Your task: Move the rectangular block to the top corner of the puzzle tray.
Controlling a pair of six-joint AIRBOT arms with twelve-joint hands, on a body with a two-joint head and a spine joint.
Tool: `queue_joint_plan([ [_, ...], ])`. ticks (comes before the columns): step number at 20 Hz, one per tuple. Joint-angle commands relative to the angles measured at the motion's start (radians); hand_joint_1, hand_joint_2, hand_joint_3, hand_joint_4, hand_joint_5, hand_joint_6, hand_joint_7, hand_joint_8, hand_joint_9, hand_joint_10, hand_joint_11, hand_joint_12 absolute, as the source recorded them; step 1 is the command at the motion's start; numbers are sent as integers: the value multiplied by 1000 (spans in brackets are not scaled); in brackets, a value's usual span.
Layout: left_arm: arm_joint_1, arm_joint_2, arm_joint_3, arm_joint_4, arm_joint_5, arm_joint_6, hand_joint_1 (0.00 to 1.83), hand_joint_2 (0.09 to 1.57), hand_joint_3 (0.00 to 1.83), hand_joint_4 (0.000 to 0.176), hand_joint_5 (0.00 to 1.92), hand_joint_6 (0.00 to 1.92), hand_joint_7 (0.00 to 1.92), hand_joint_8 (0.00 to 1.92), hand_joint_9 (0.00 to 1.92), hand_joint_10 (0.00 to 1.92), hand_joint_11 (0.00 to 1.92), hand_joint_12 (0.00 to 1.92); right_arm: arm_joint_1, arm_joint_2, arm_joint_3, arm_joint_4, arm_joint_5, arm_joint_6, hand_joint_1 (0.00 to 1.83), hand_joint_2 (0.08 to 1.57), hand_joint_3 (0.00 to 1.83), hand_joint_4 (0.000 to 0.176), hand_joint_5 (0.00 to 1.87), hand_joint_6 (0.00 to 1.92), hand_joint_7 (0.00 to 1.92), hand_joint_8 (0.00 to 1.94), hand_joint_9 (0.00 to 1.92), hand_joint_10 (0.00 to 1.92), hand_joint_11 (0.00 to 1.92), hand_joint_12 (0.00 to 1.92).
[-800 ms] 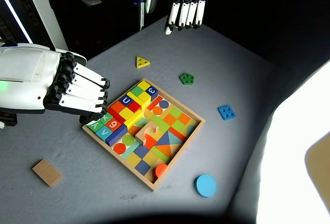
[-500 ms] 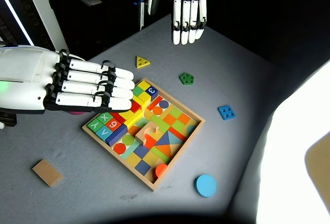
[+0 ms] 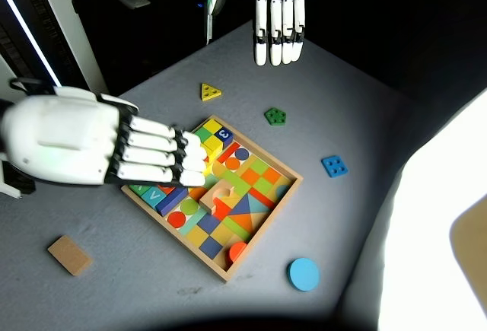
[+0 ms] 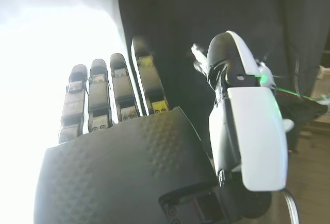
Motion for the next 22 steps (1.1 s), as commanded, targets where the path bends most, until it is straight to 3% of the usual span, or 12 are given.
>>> queue_joint_plan([
  [1, -17, -1, -4, 10, 83, -3, 0, 1246, 5, 29, 74, 2, 74, 1, 49, 5, 0, 304, 5, -6, 5, -3, 106, 0, 14, 1220, 4, 17, 794, 165, 109, 3, 0, 0, 0, 0],
  [3, -17, -1, -5, 10, 83, -3, 0, 1249, 4, 17, 83, 2, 97, 7, 59, 8, 0, 319, -7, -62, 44, 16, 106, -32, 5, 1221, 2, 11, 841, 160, 124, 5, 0, 0, 0, 0],
  [4, -18, -1, -5, 10, 83, -3, 5, 1247, 2, 18, 91, 4, 102, 6, 58, 6, 0, 358, -8, -77, 54, 29, 105, -51, 0, 1219, 2, 15, 833, 155, 135, 9, 0, 0, 0, 0],
  [5, -19, -1, -5, 10, 83, -3, 0, 1245, 1, 19, 96, 5, 121, 12, 80, 14, 0, 364, -8, -95, 68, 49, 102, -75, 0, 1221, 2, 0, 822, 148, 135, 8, 0, 0, 0, 0],
  [8, -20, -1, -5, 10, 83, -3, 9, 1247, 0, 32, 100, 3, 103, 2, 85, 5, 0, 367, 0, -145, 123, 114, 91, -131, 28, 1227, 4, 0, 786, 127, 69, 0, 0, 0, 0, 0],
  [12, -20, -1, -4, 10, 83, -3, 2, 1245, 1, 30, 85, 1, 116, 3, 92, 3, 0, 412, 7, -186, 178, 126, 92, -134, 0, 1220, 0, 1, 751, 108, 90, 10, 0, 0, 0, 0],
  [15, -22, -2, -4, 10, 83, -3, 0, 1248, 0, 30, 100, 3, 95, 3, 85, 3, 0, 326, 4, -219, 210, 126, 91, -141, 0, 1224, 2, 0, 704, 85, 25, 0, 0, 0, 0, 0],
  [17, -26, -3, 1, 10, 83, -3, 2, 1247, 0, 30, 113, 4, 120, 7, 114, 9, 0, 412, 2, -242, 235, 126, 91, -143, 0, 1219, 0, 9, 688, 77, 5, 1, 0, 0, 0, 0],
  [19, -26, -5, 8, 10, 83, -3, 0, 1253, 2, 22, 114, 2, 136, 7, 126, 9, 0, 442, 6, -253, 247, 126, 91, -143, 0, 1228, 4, 0, 698, 80, 3, 1, 0, 0, 0, 0],
  [20, -26, -9, 9, 10, 83, -3, 0, 1251, 0, 21, 114, 2, 136, 4, 131, 8, 0, 461, 10, -256, 249, 126, 91, -142, 0, 1231, 5, 6, 696, 78, 0, 0, 0, 0, 0, 0],
  [22, -28, -12, 12, 10, 83, -4, 13, 1247, 0, 28, 117, 5, 111, 1, 116, 1, 0, 427, 11, -263, 256, 126, 91, -142, 0, 1225, 1, 1, 680, 70, 0, 0, 0, 0, 0, 0],
])
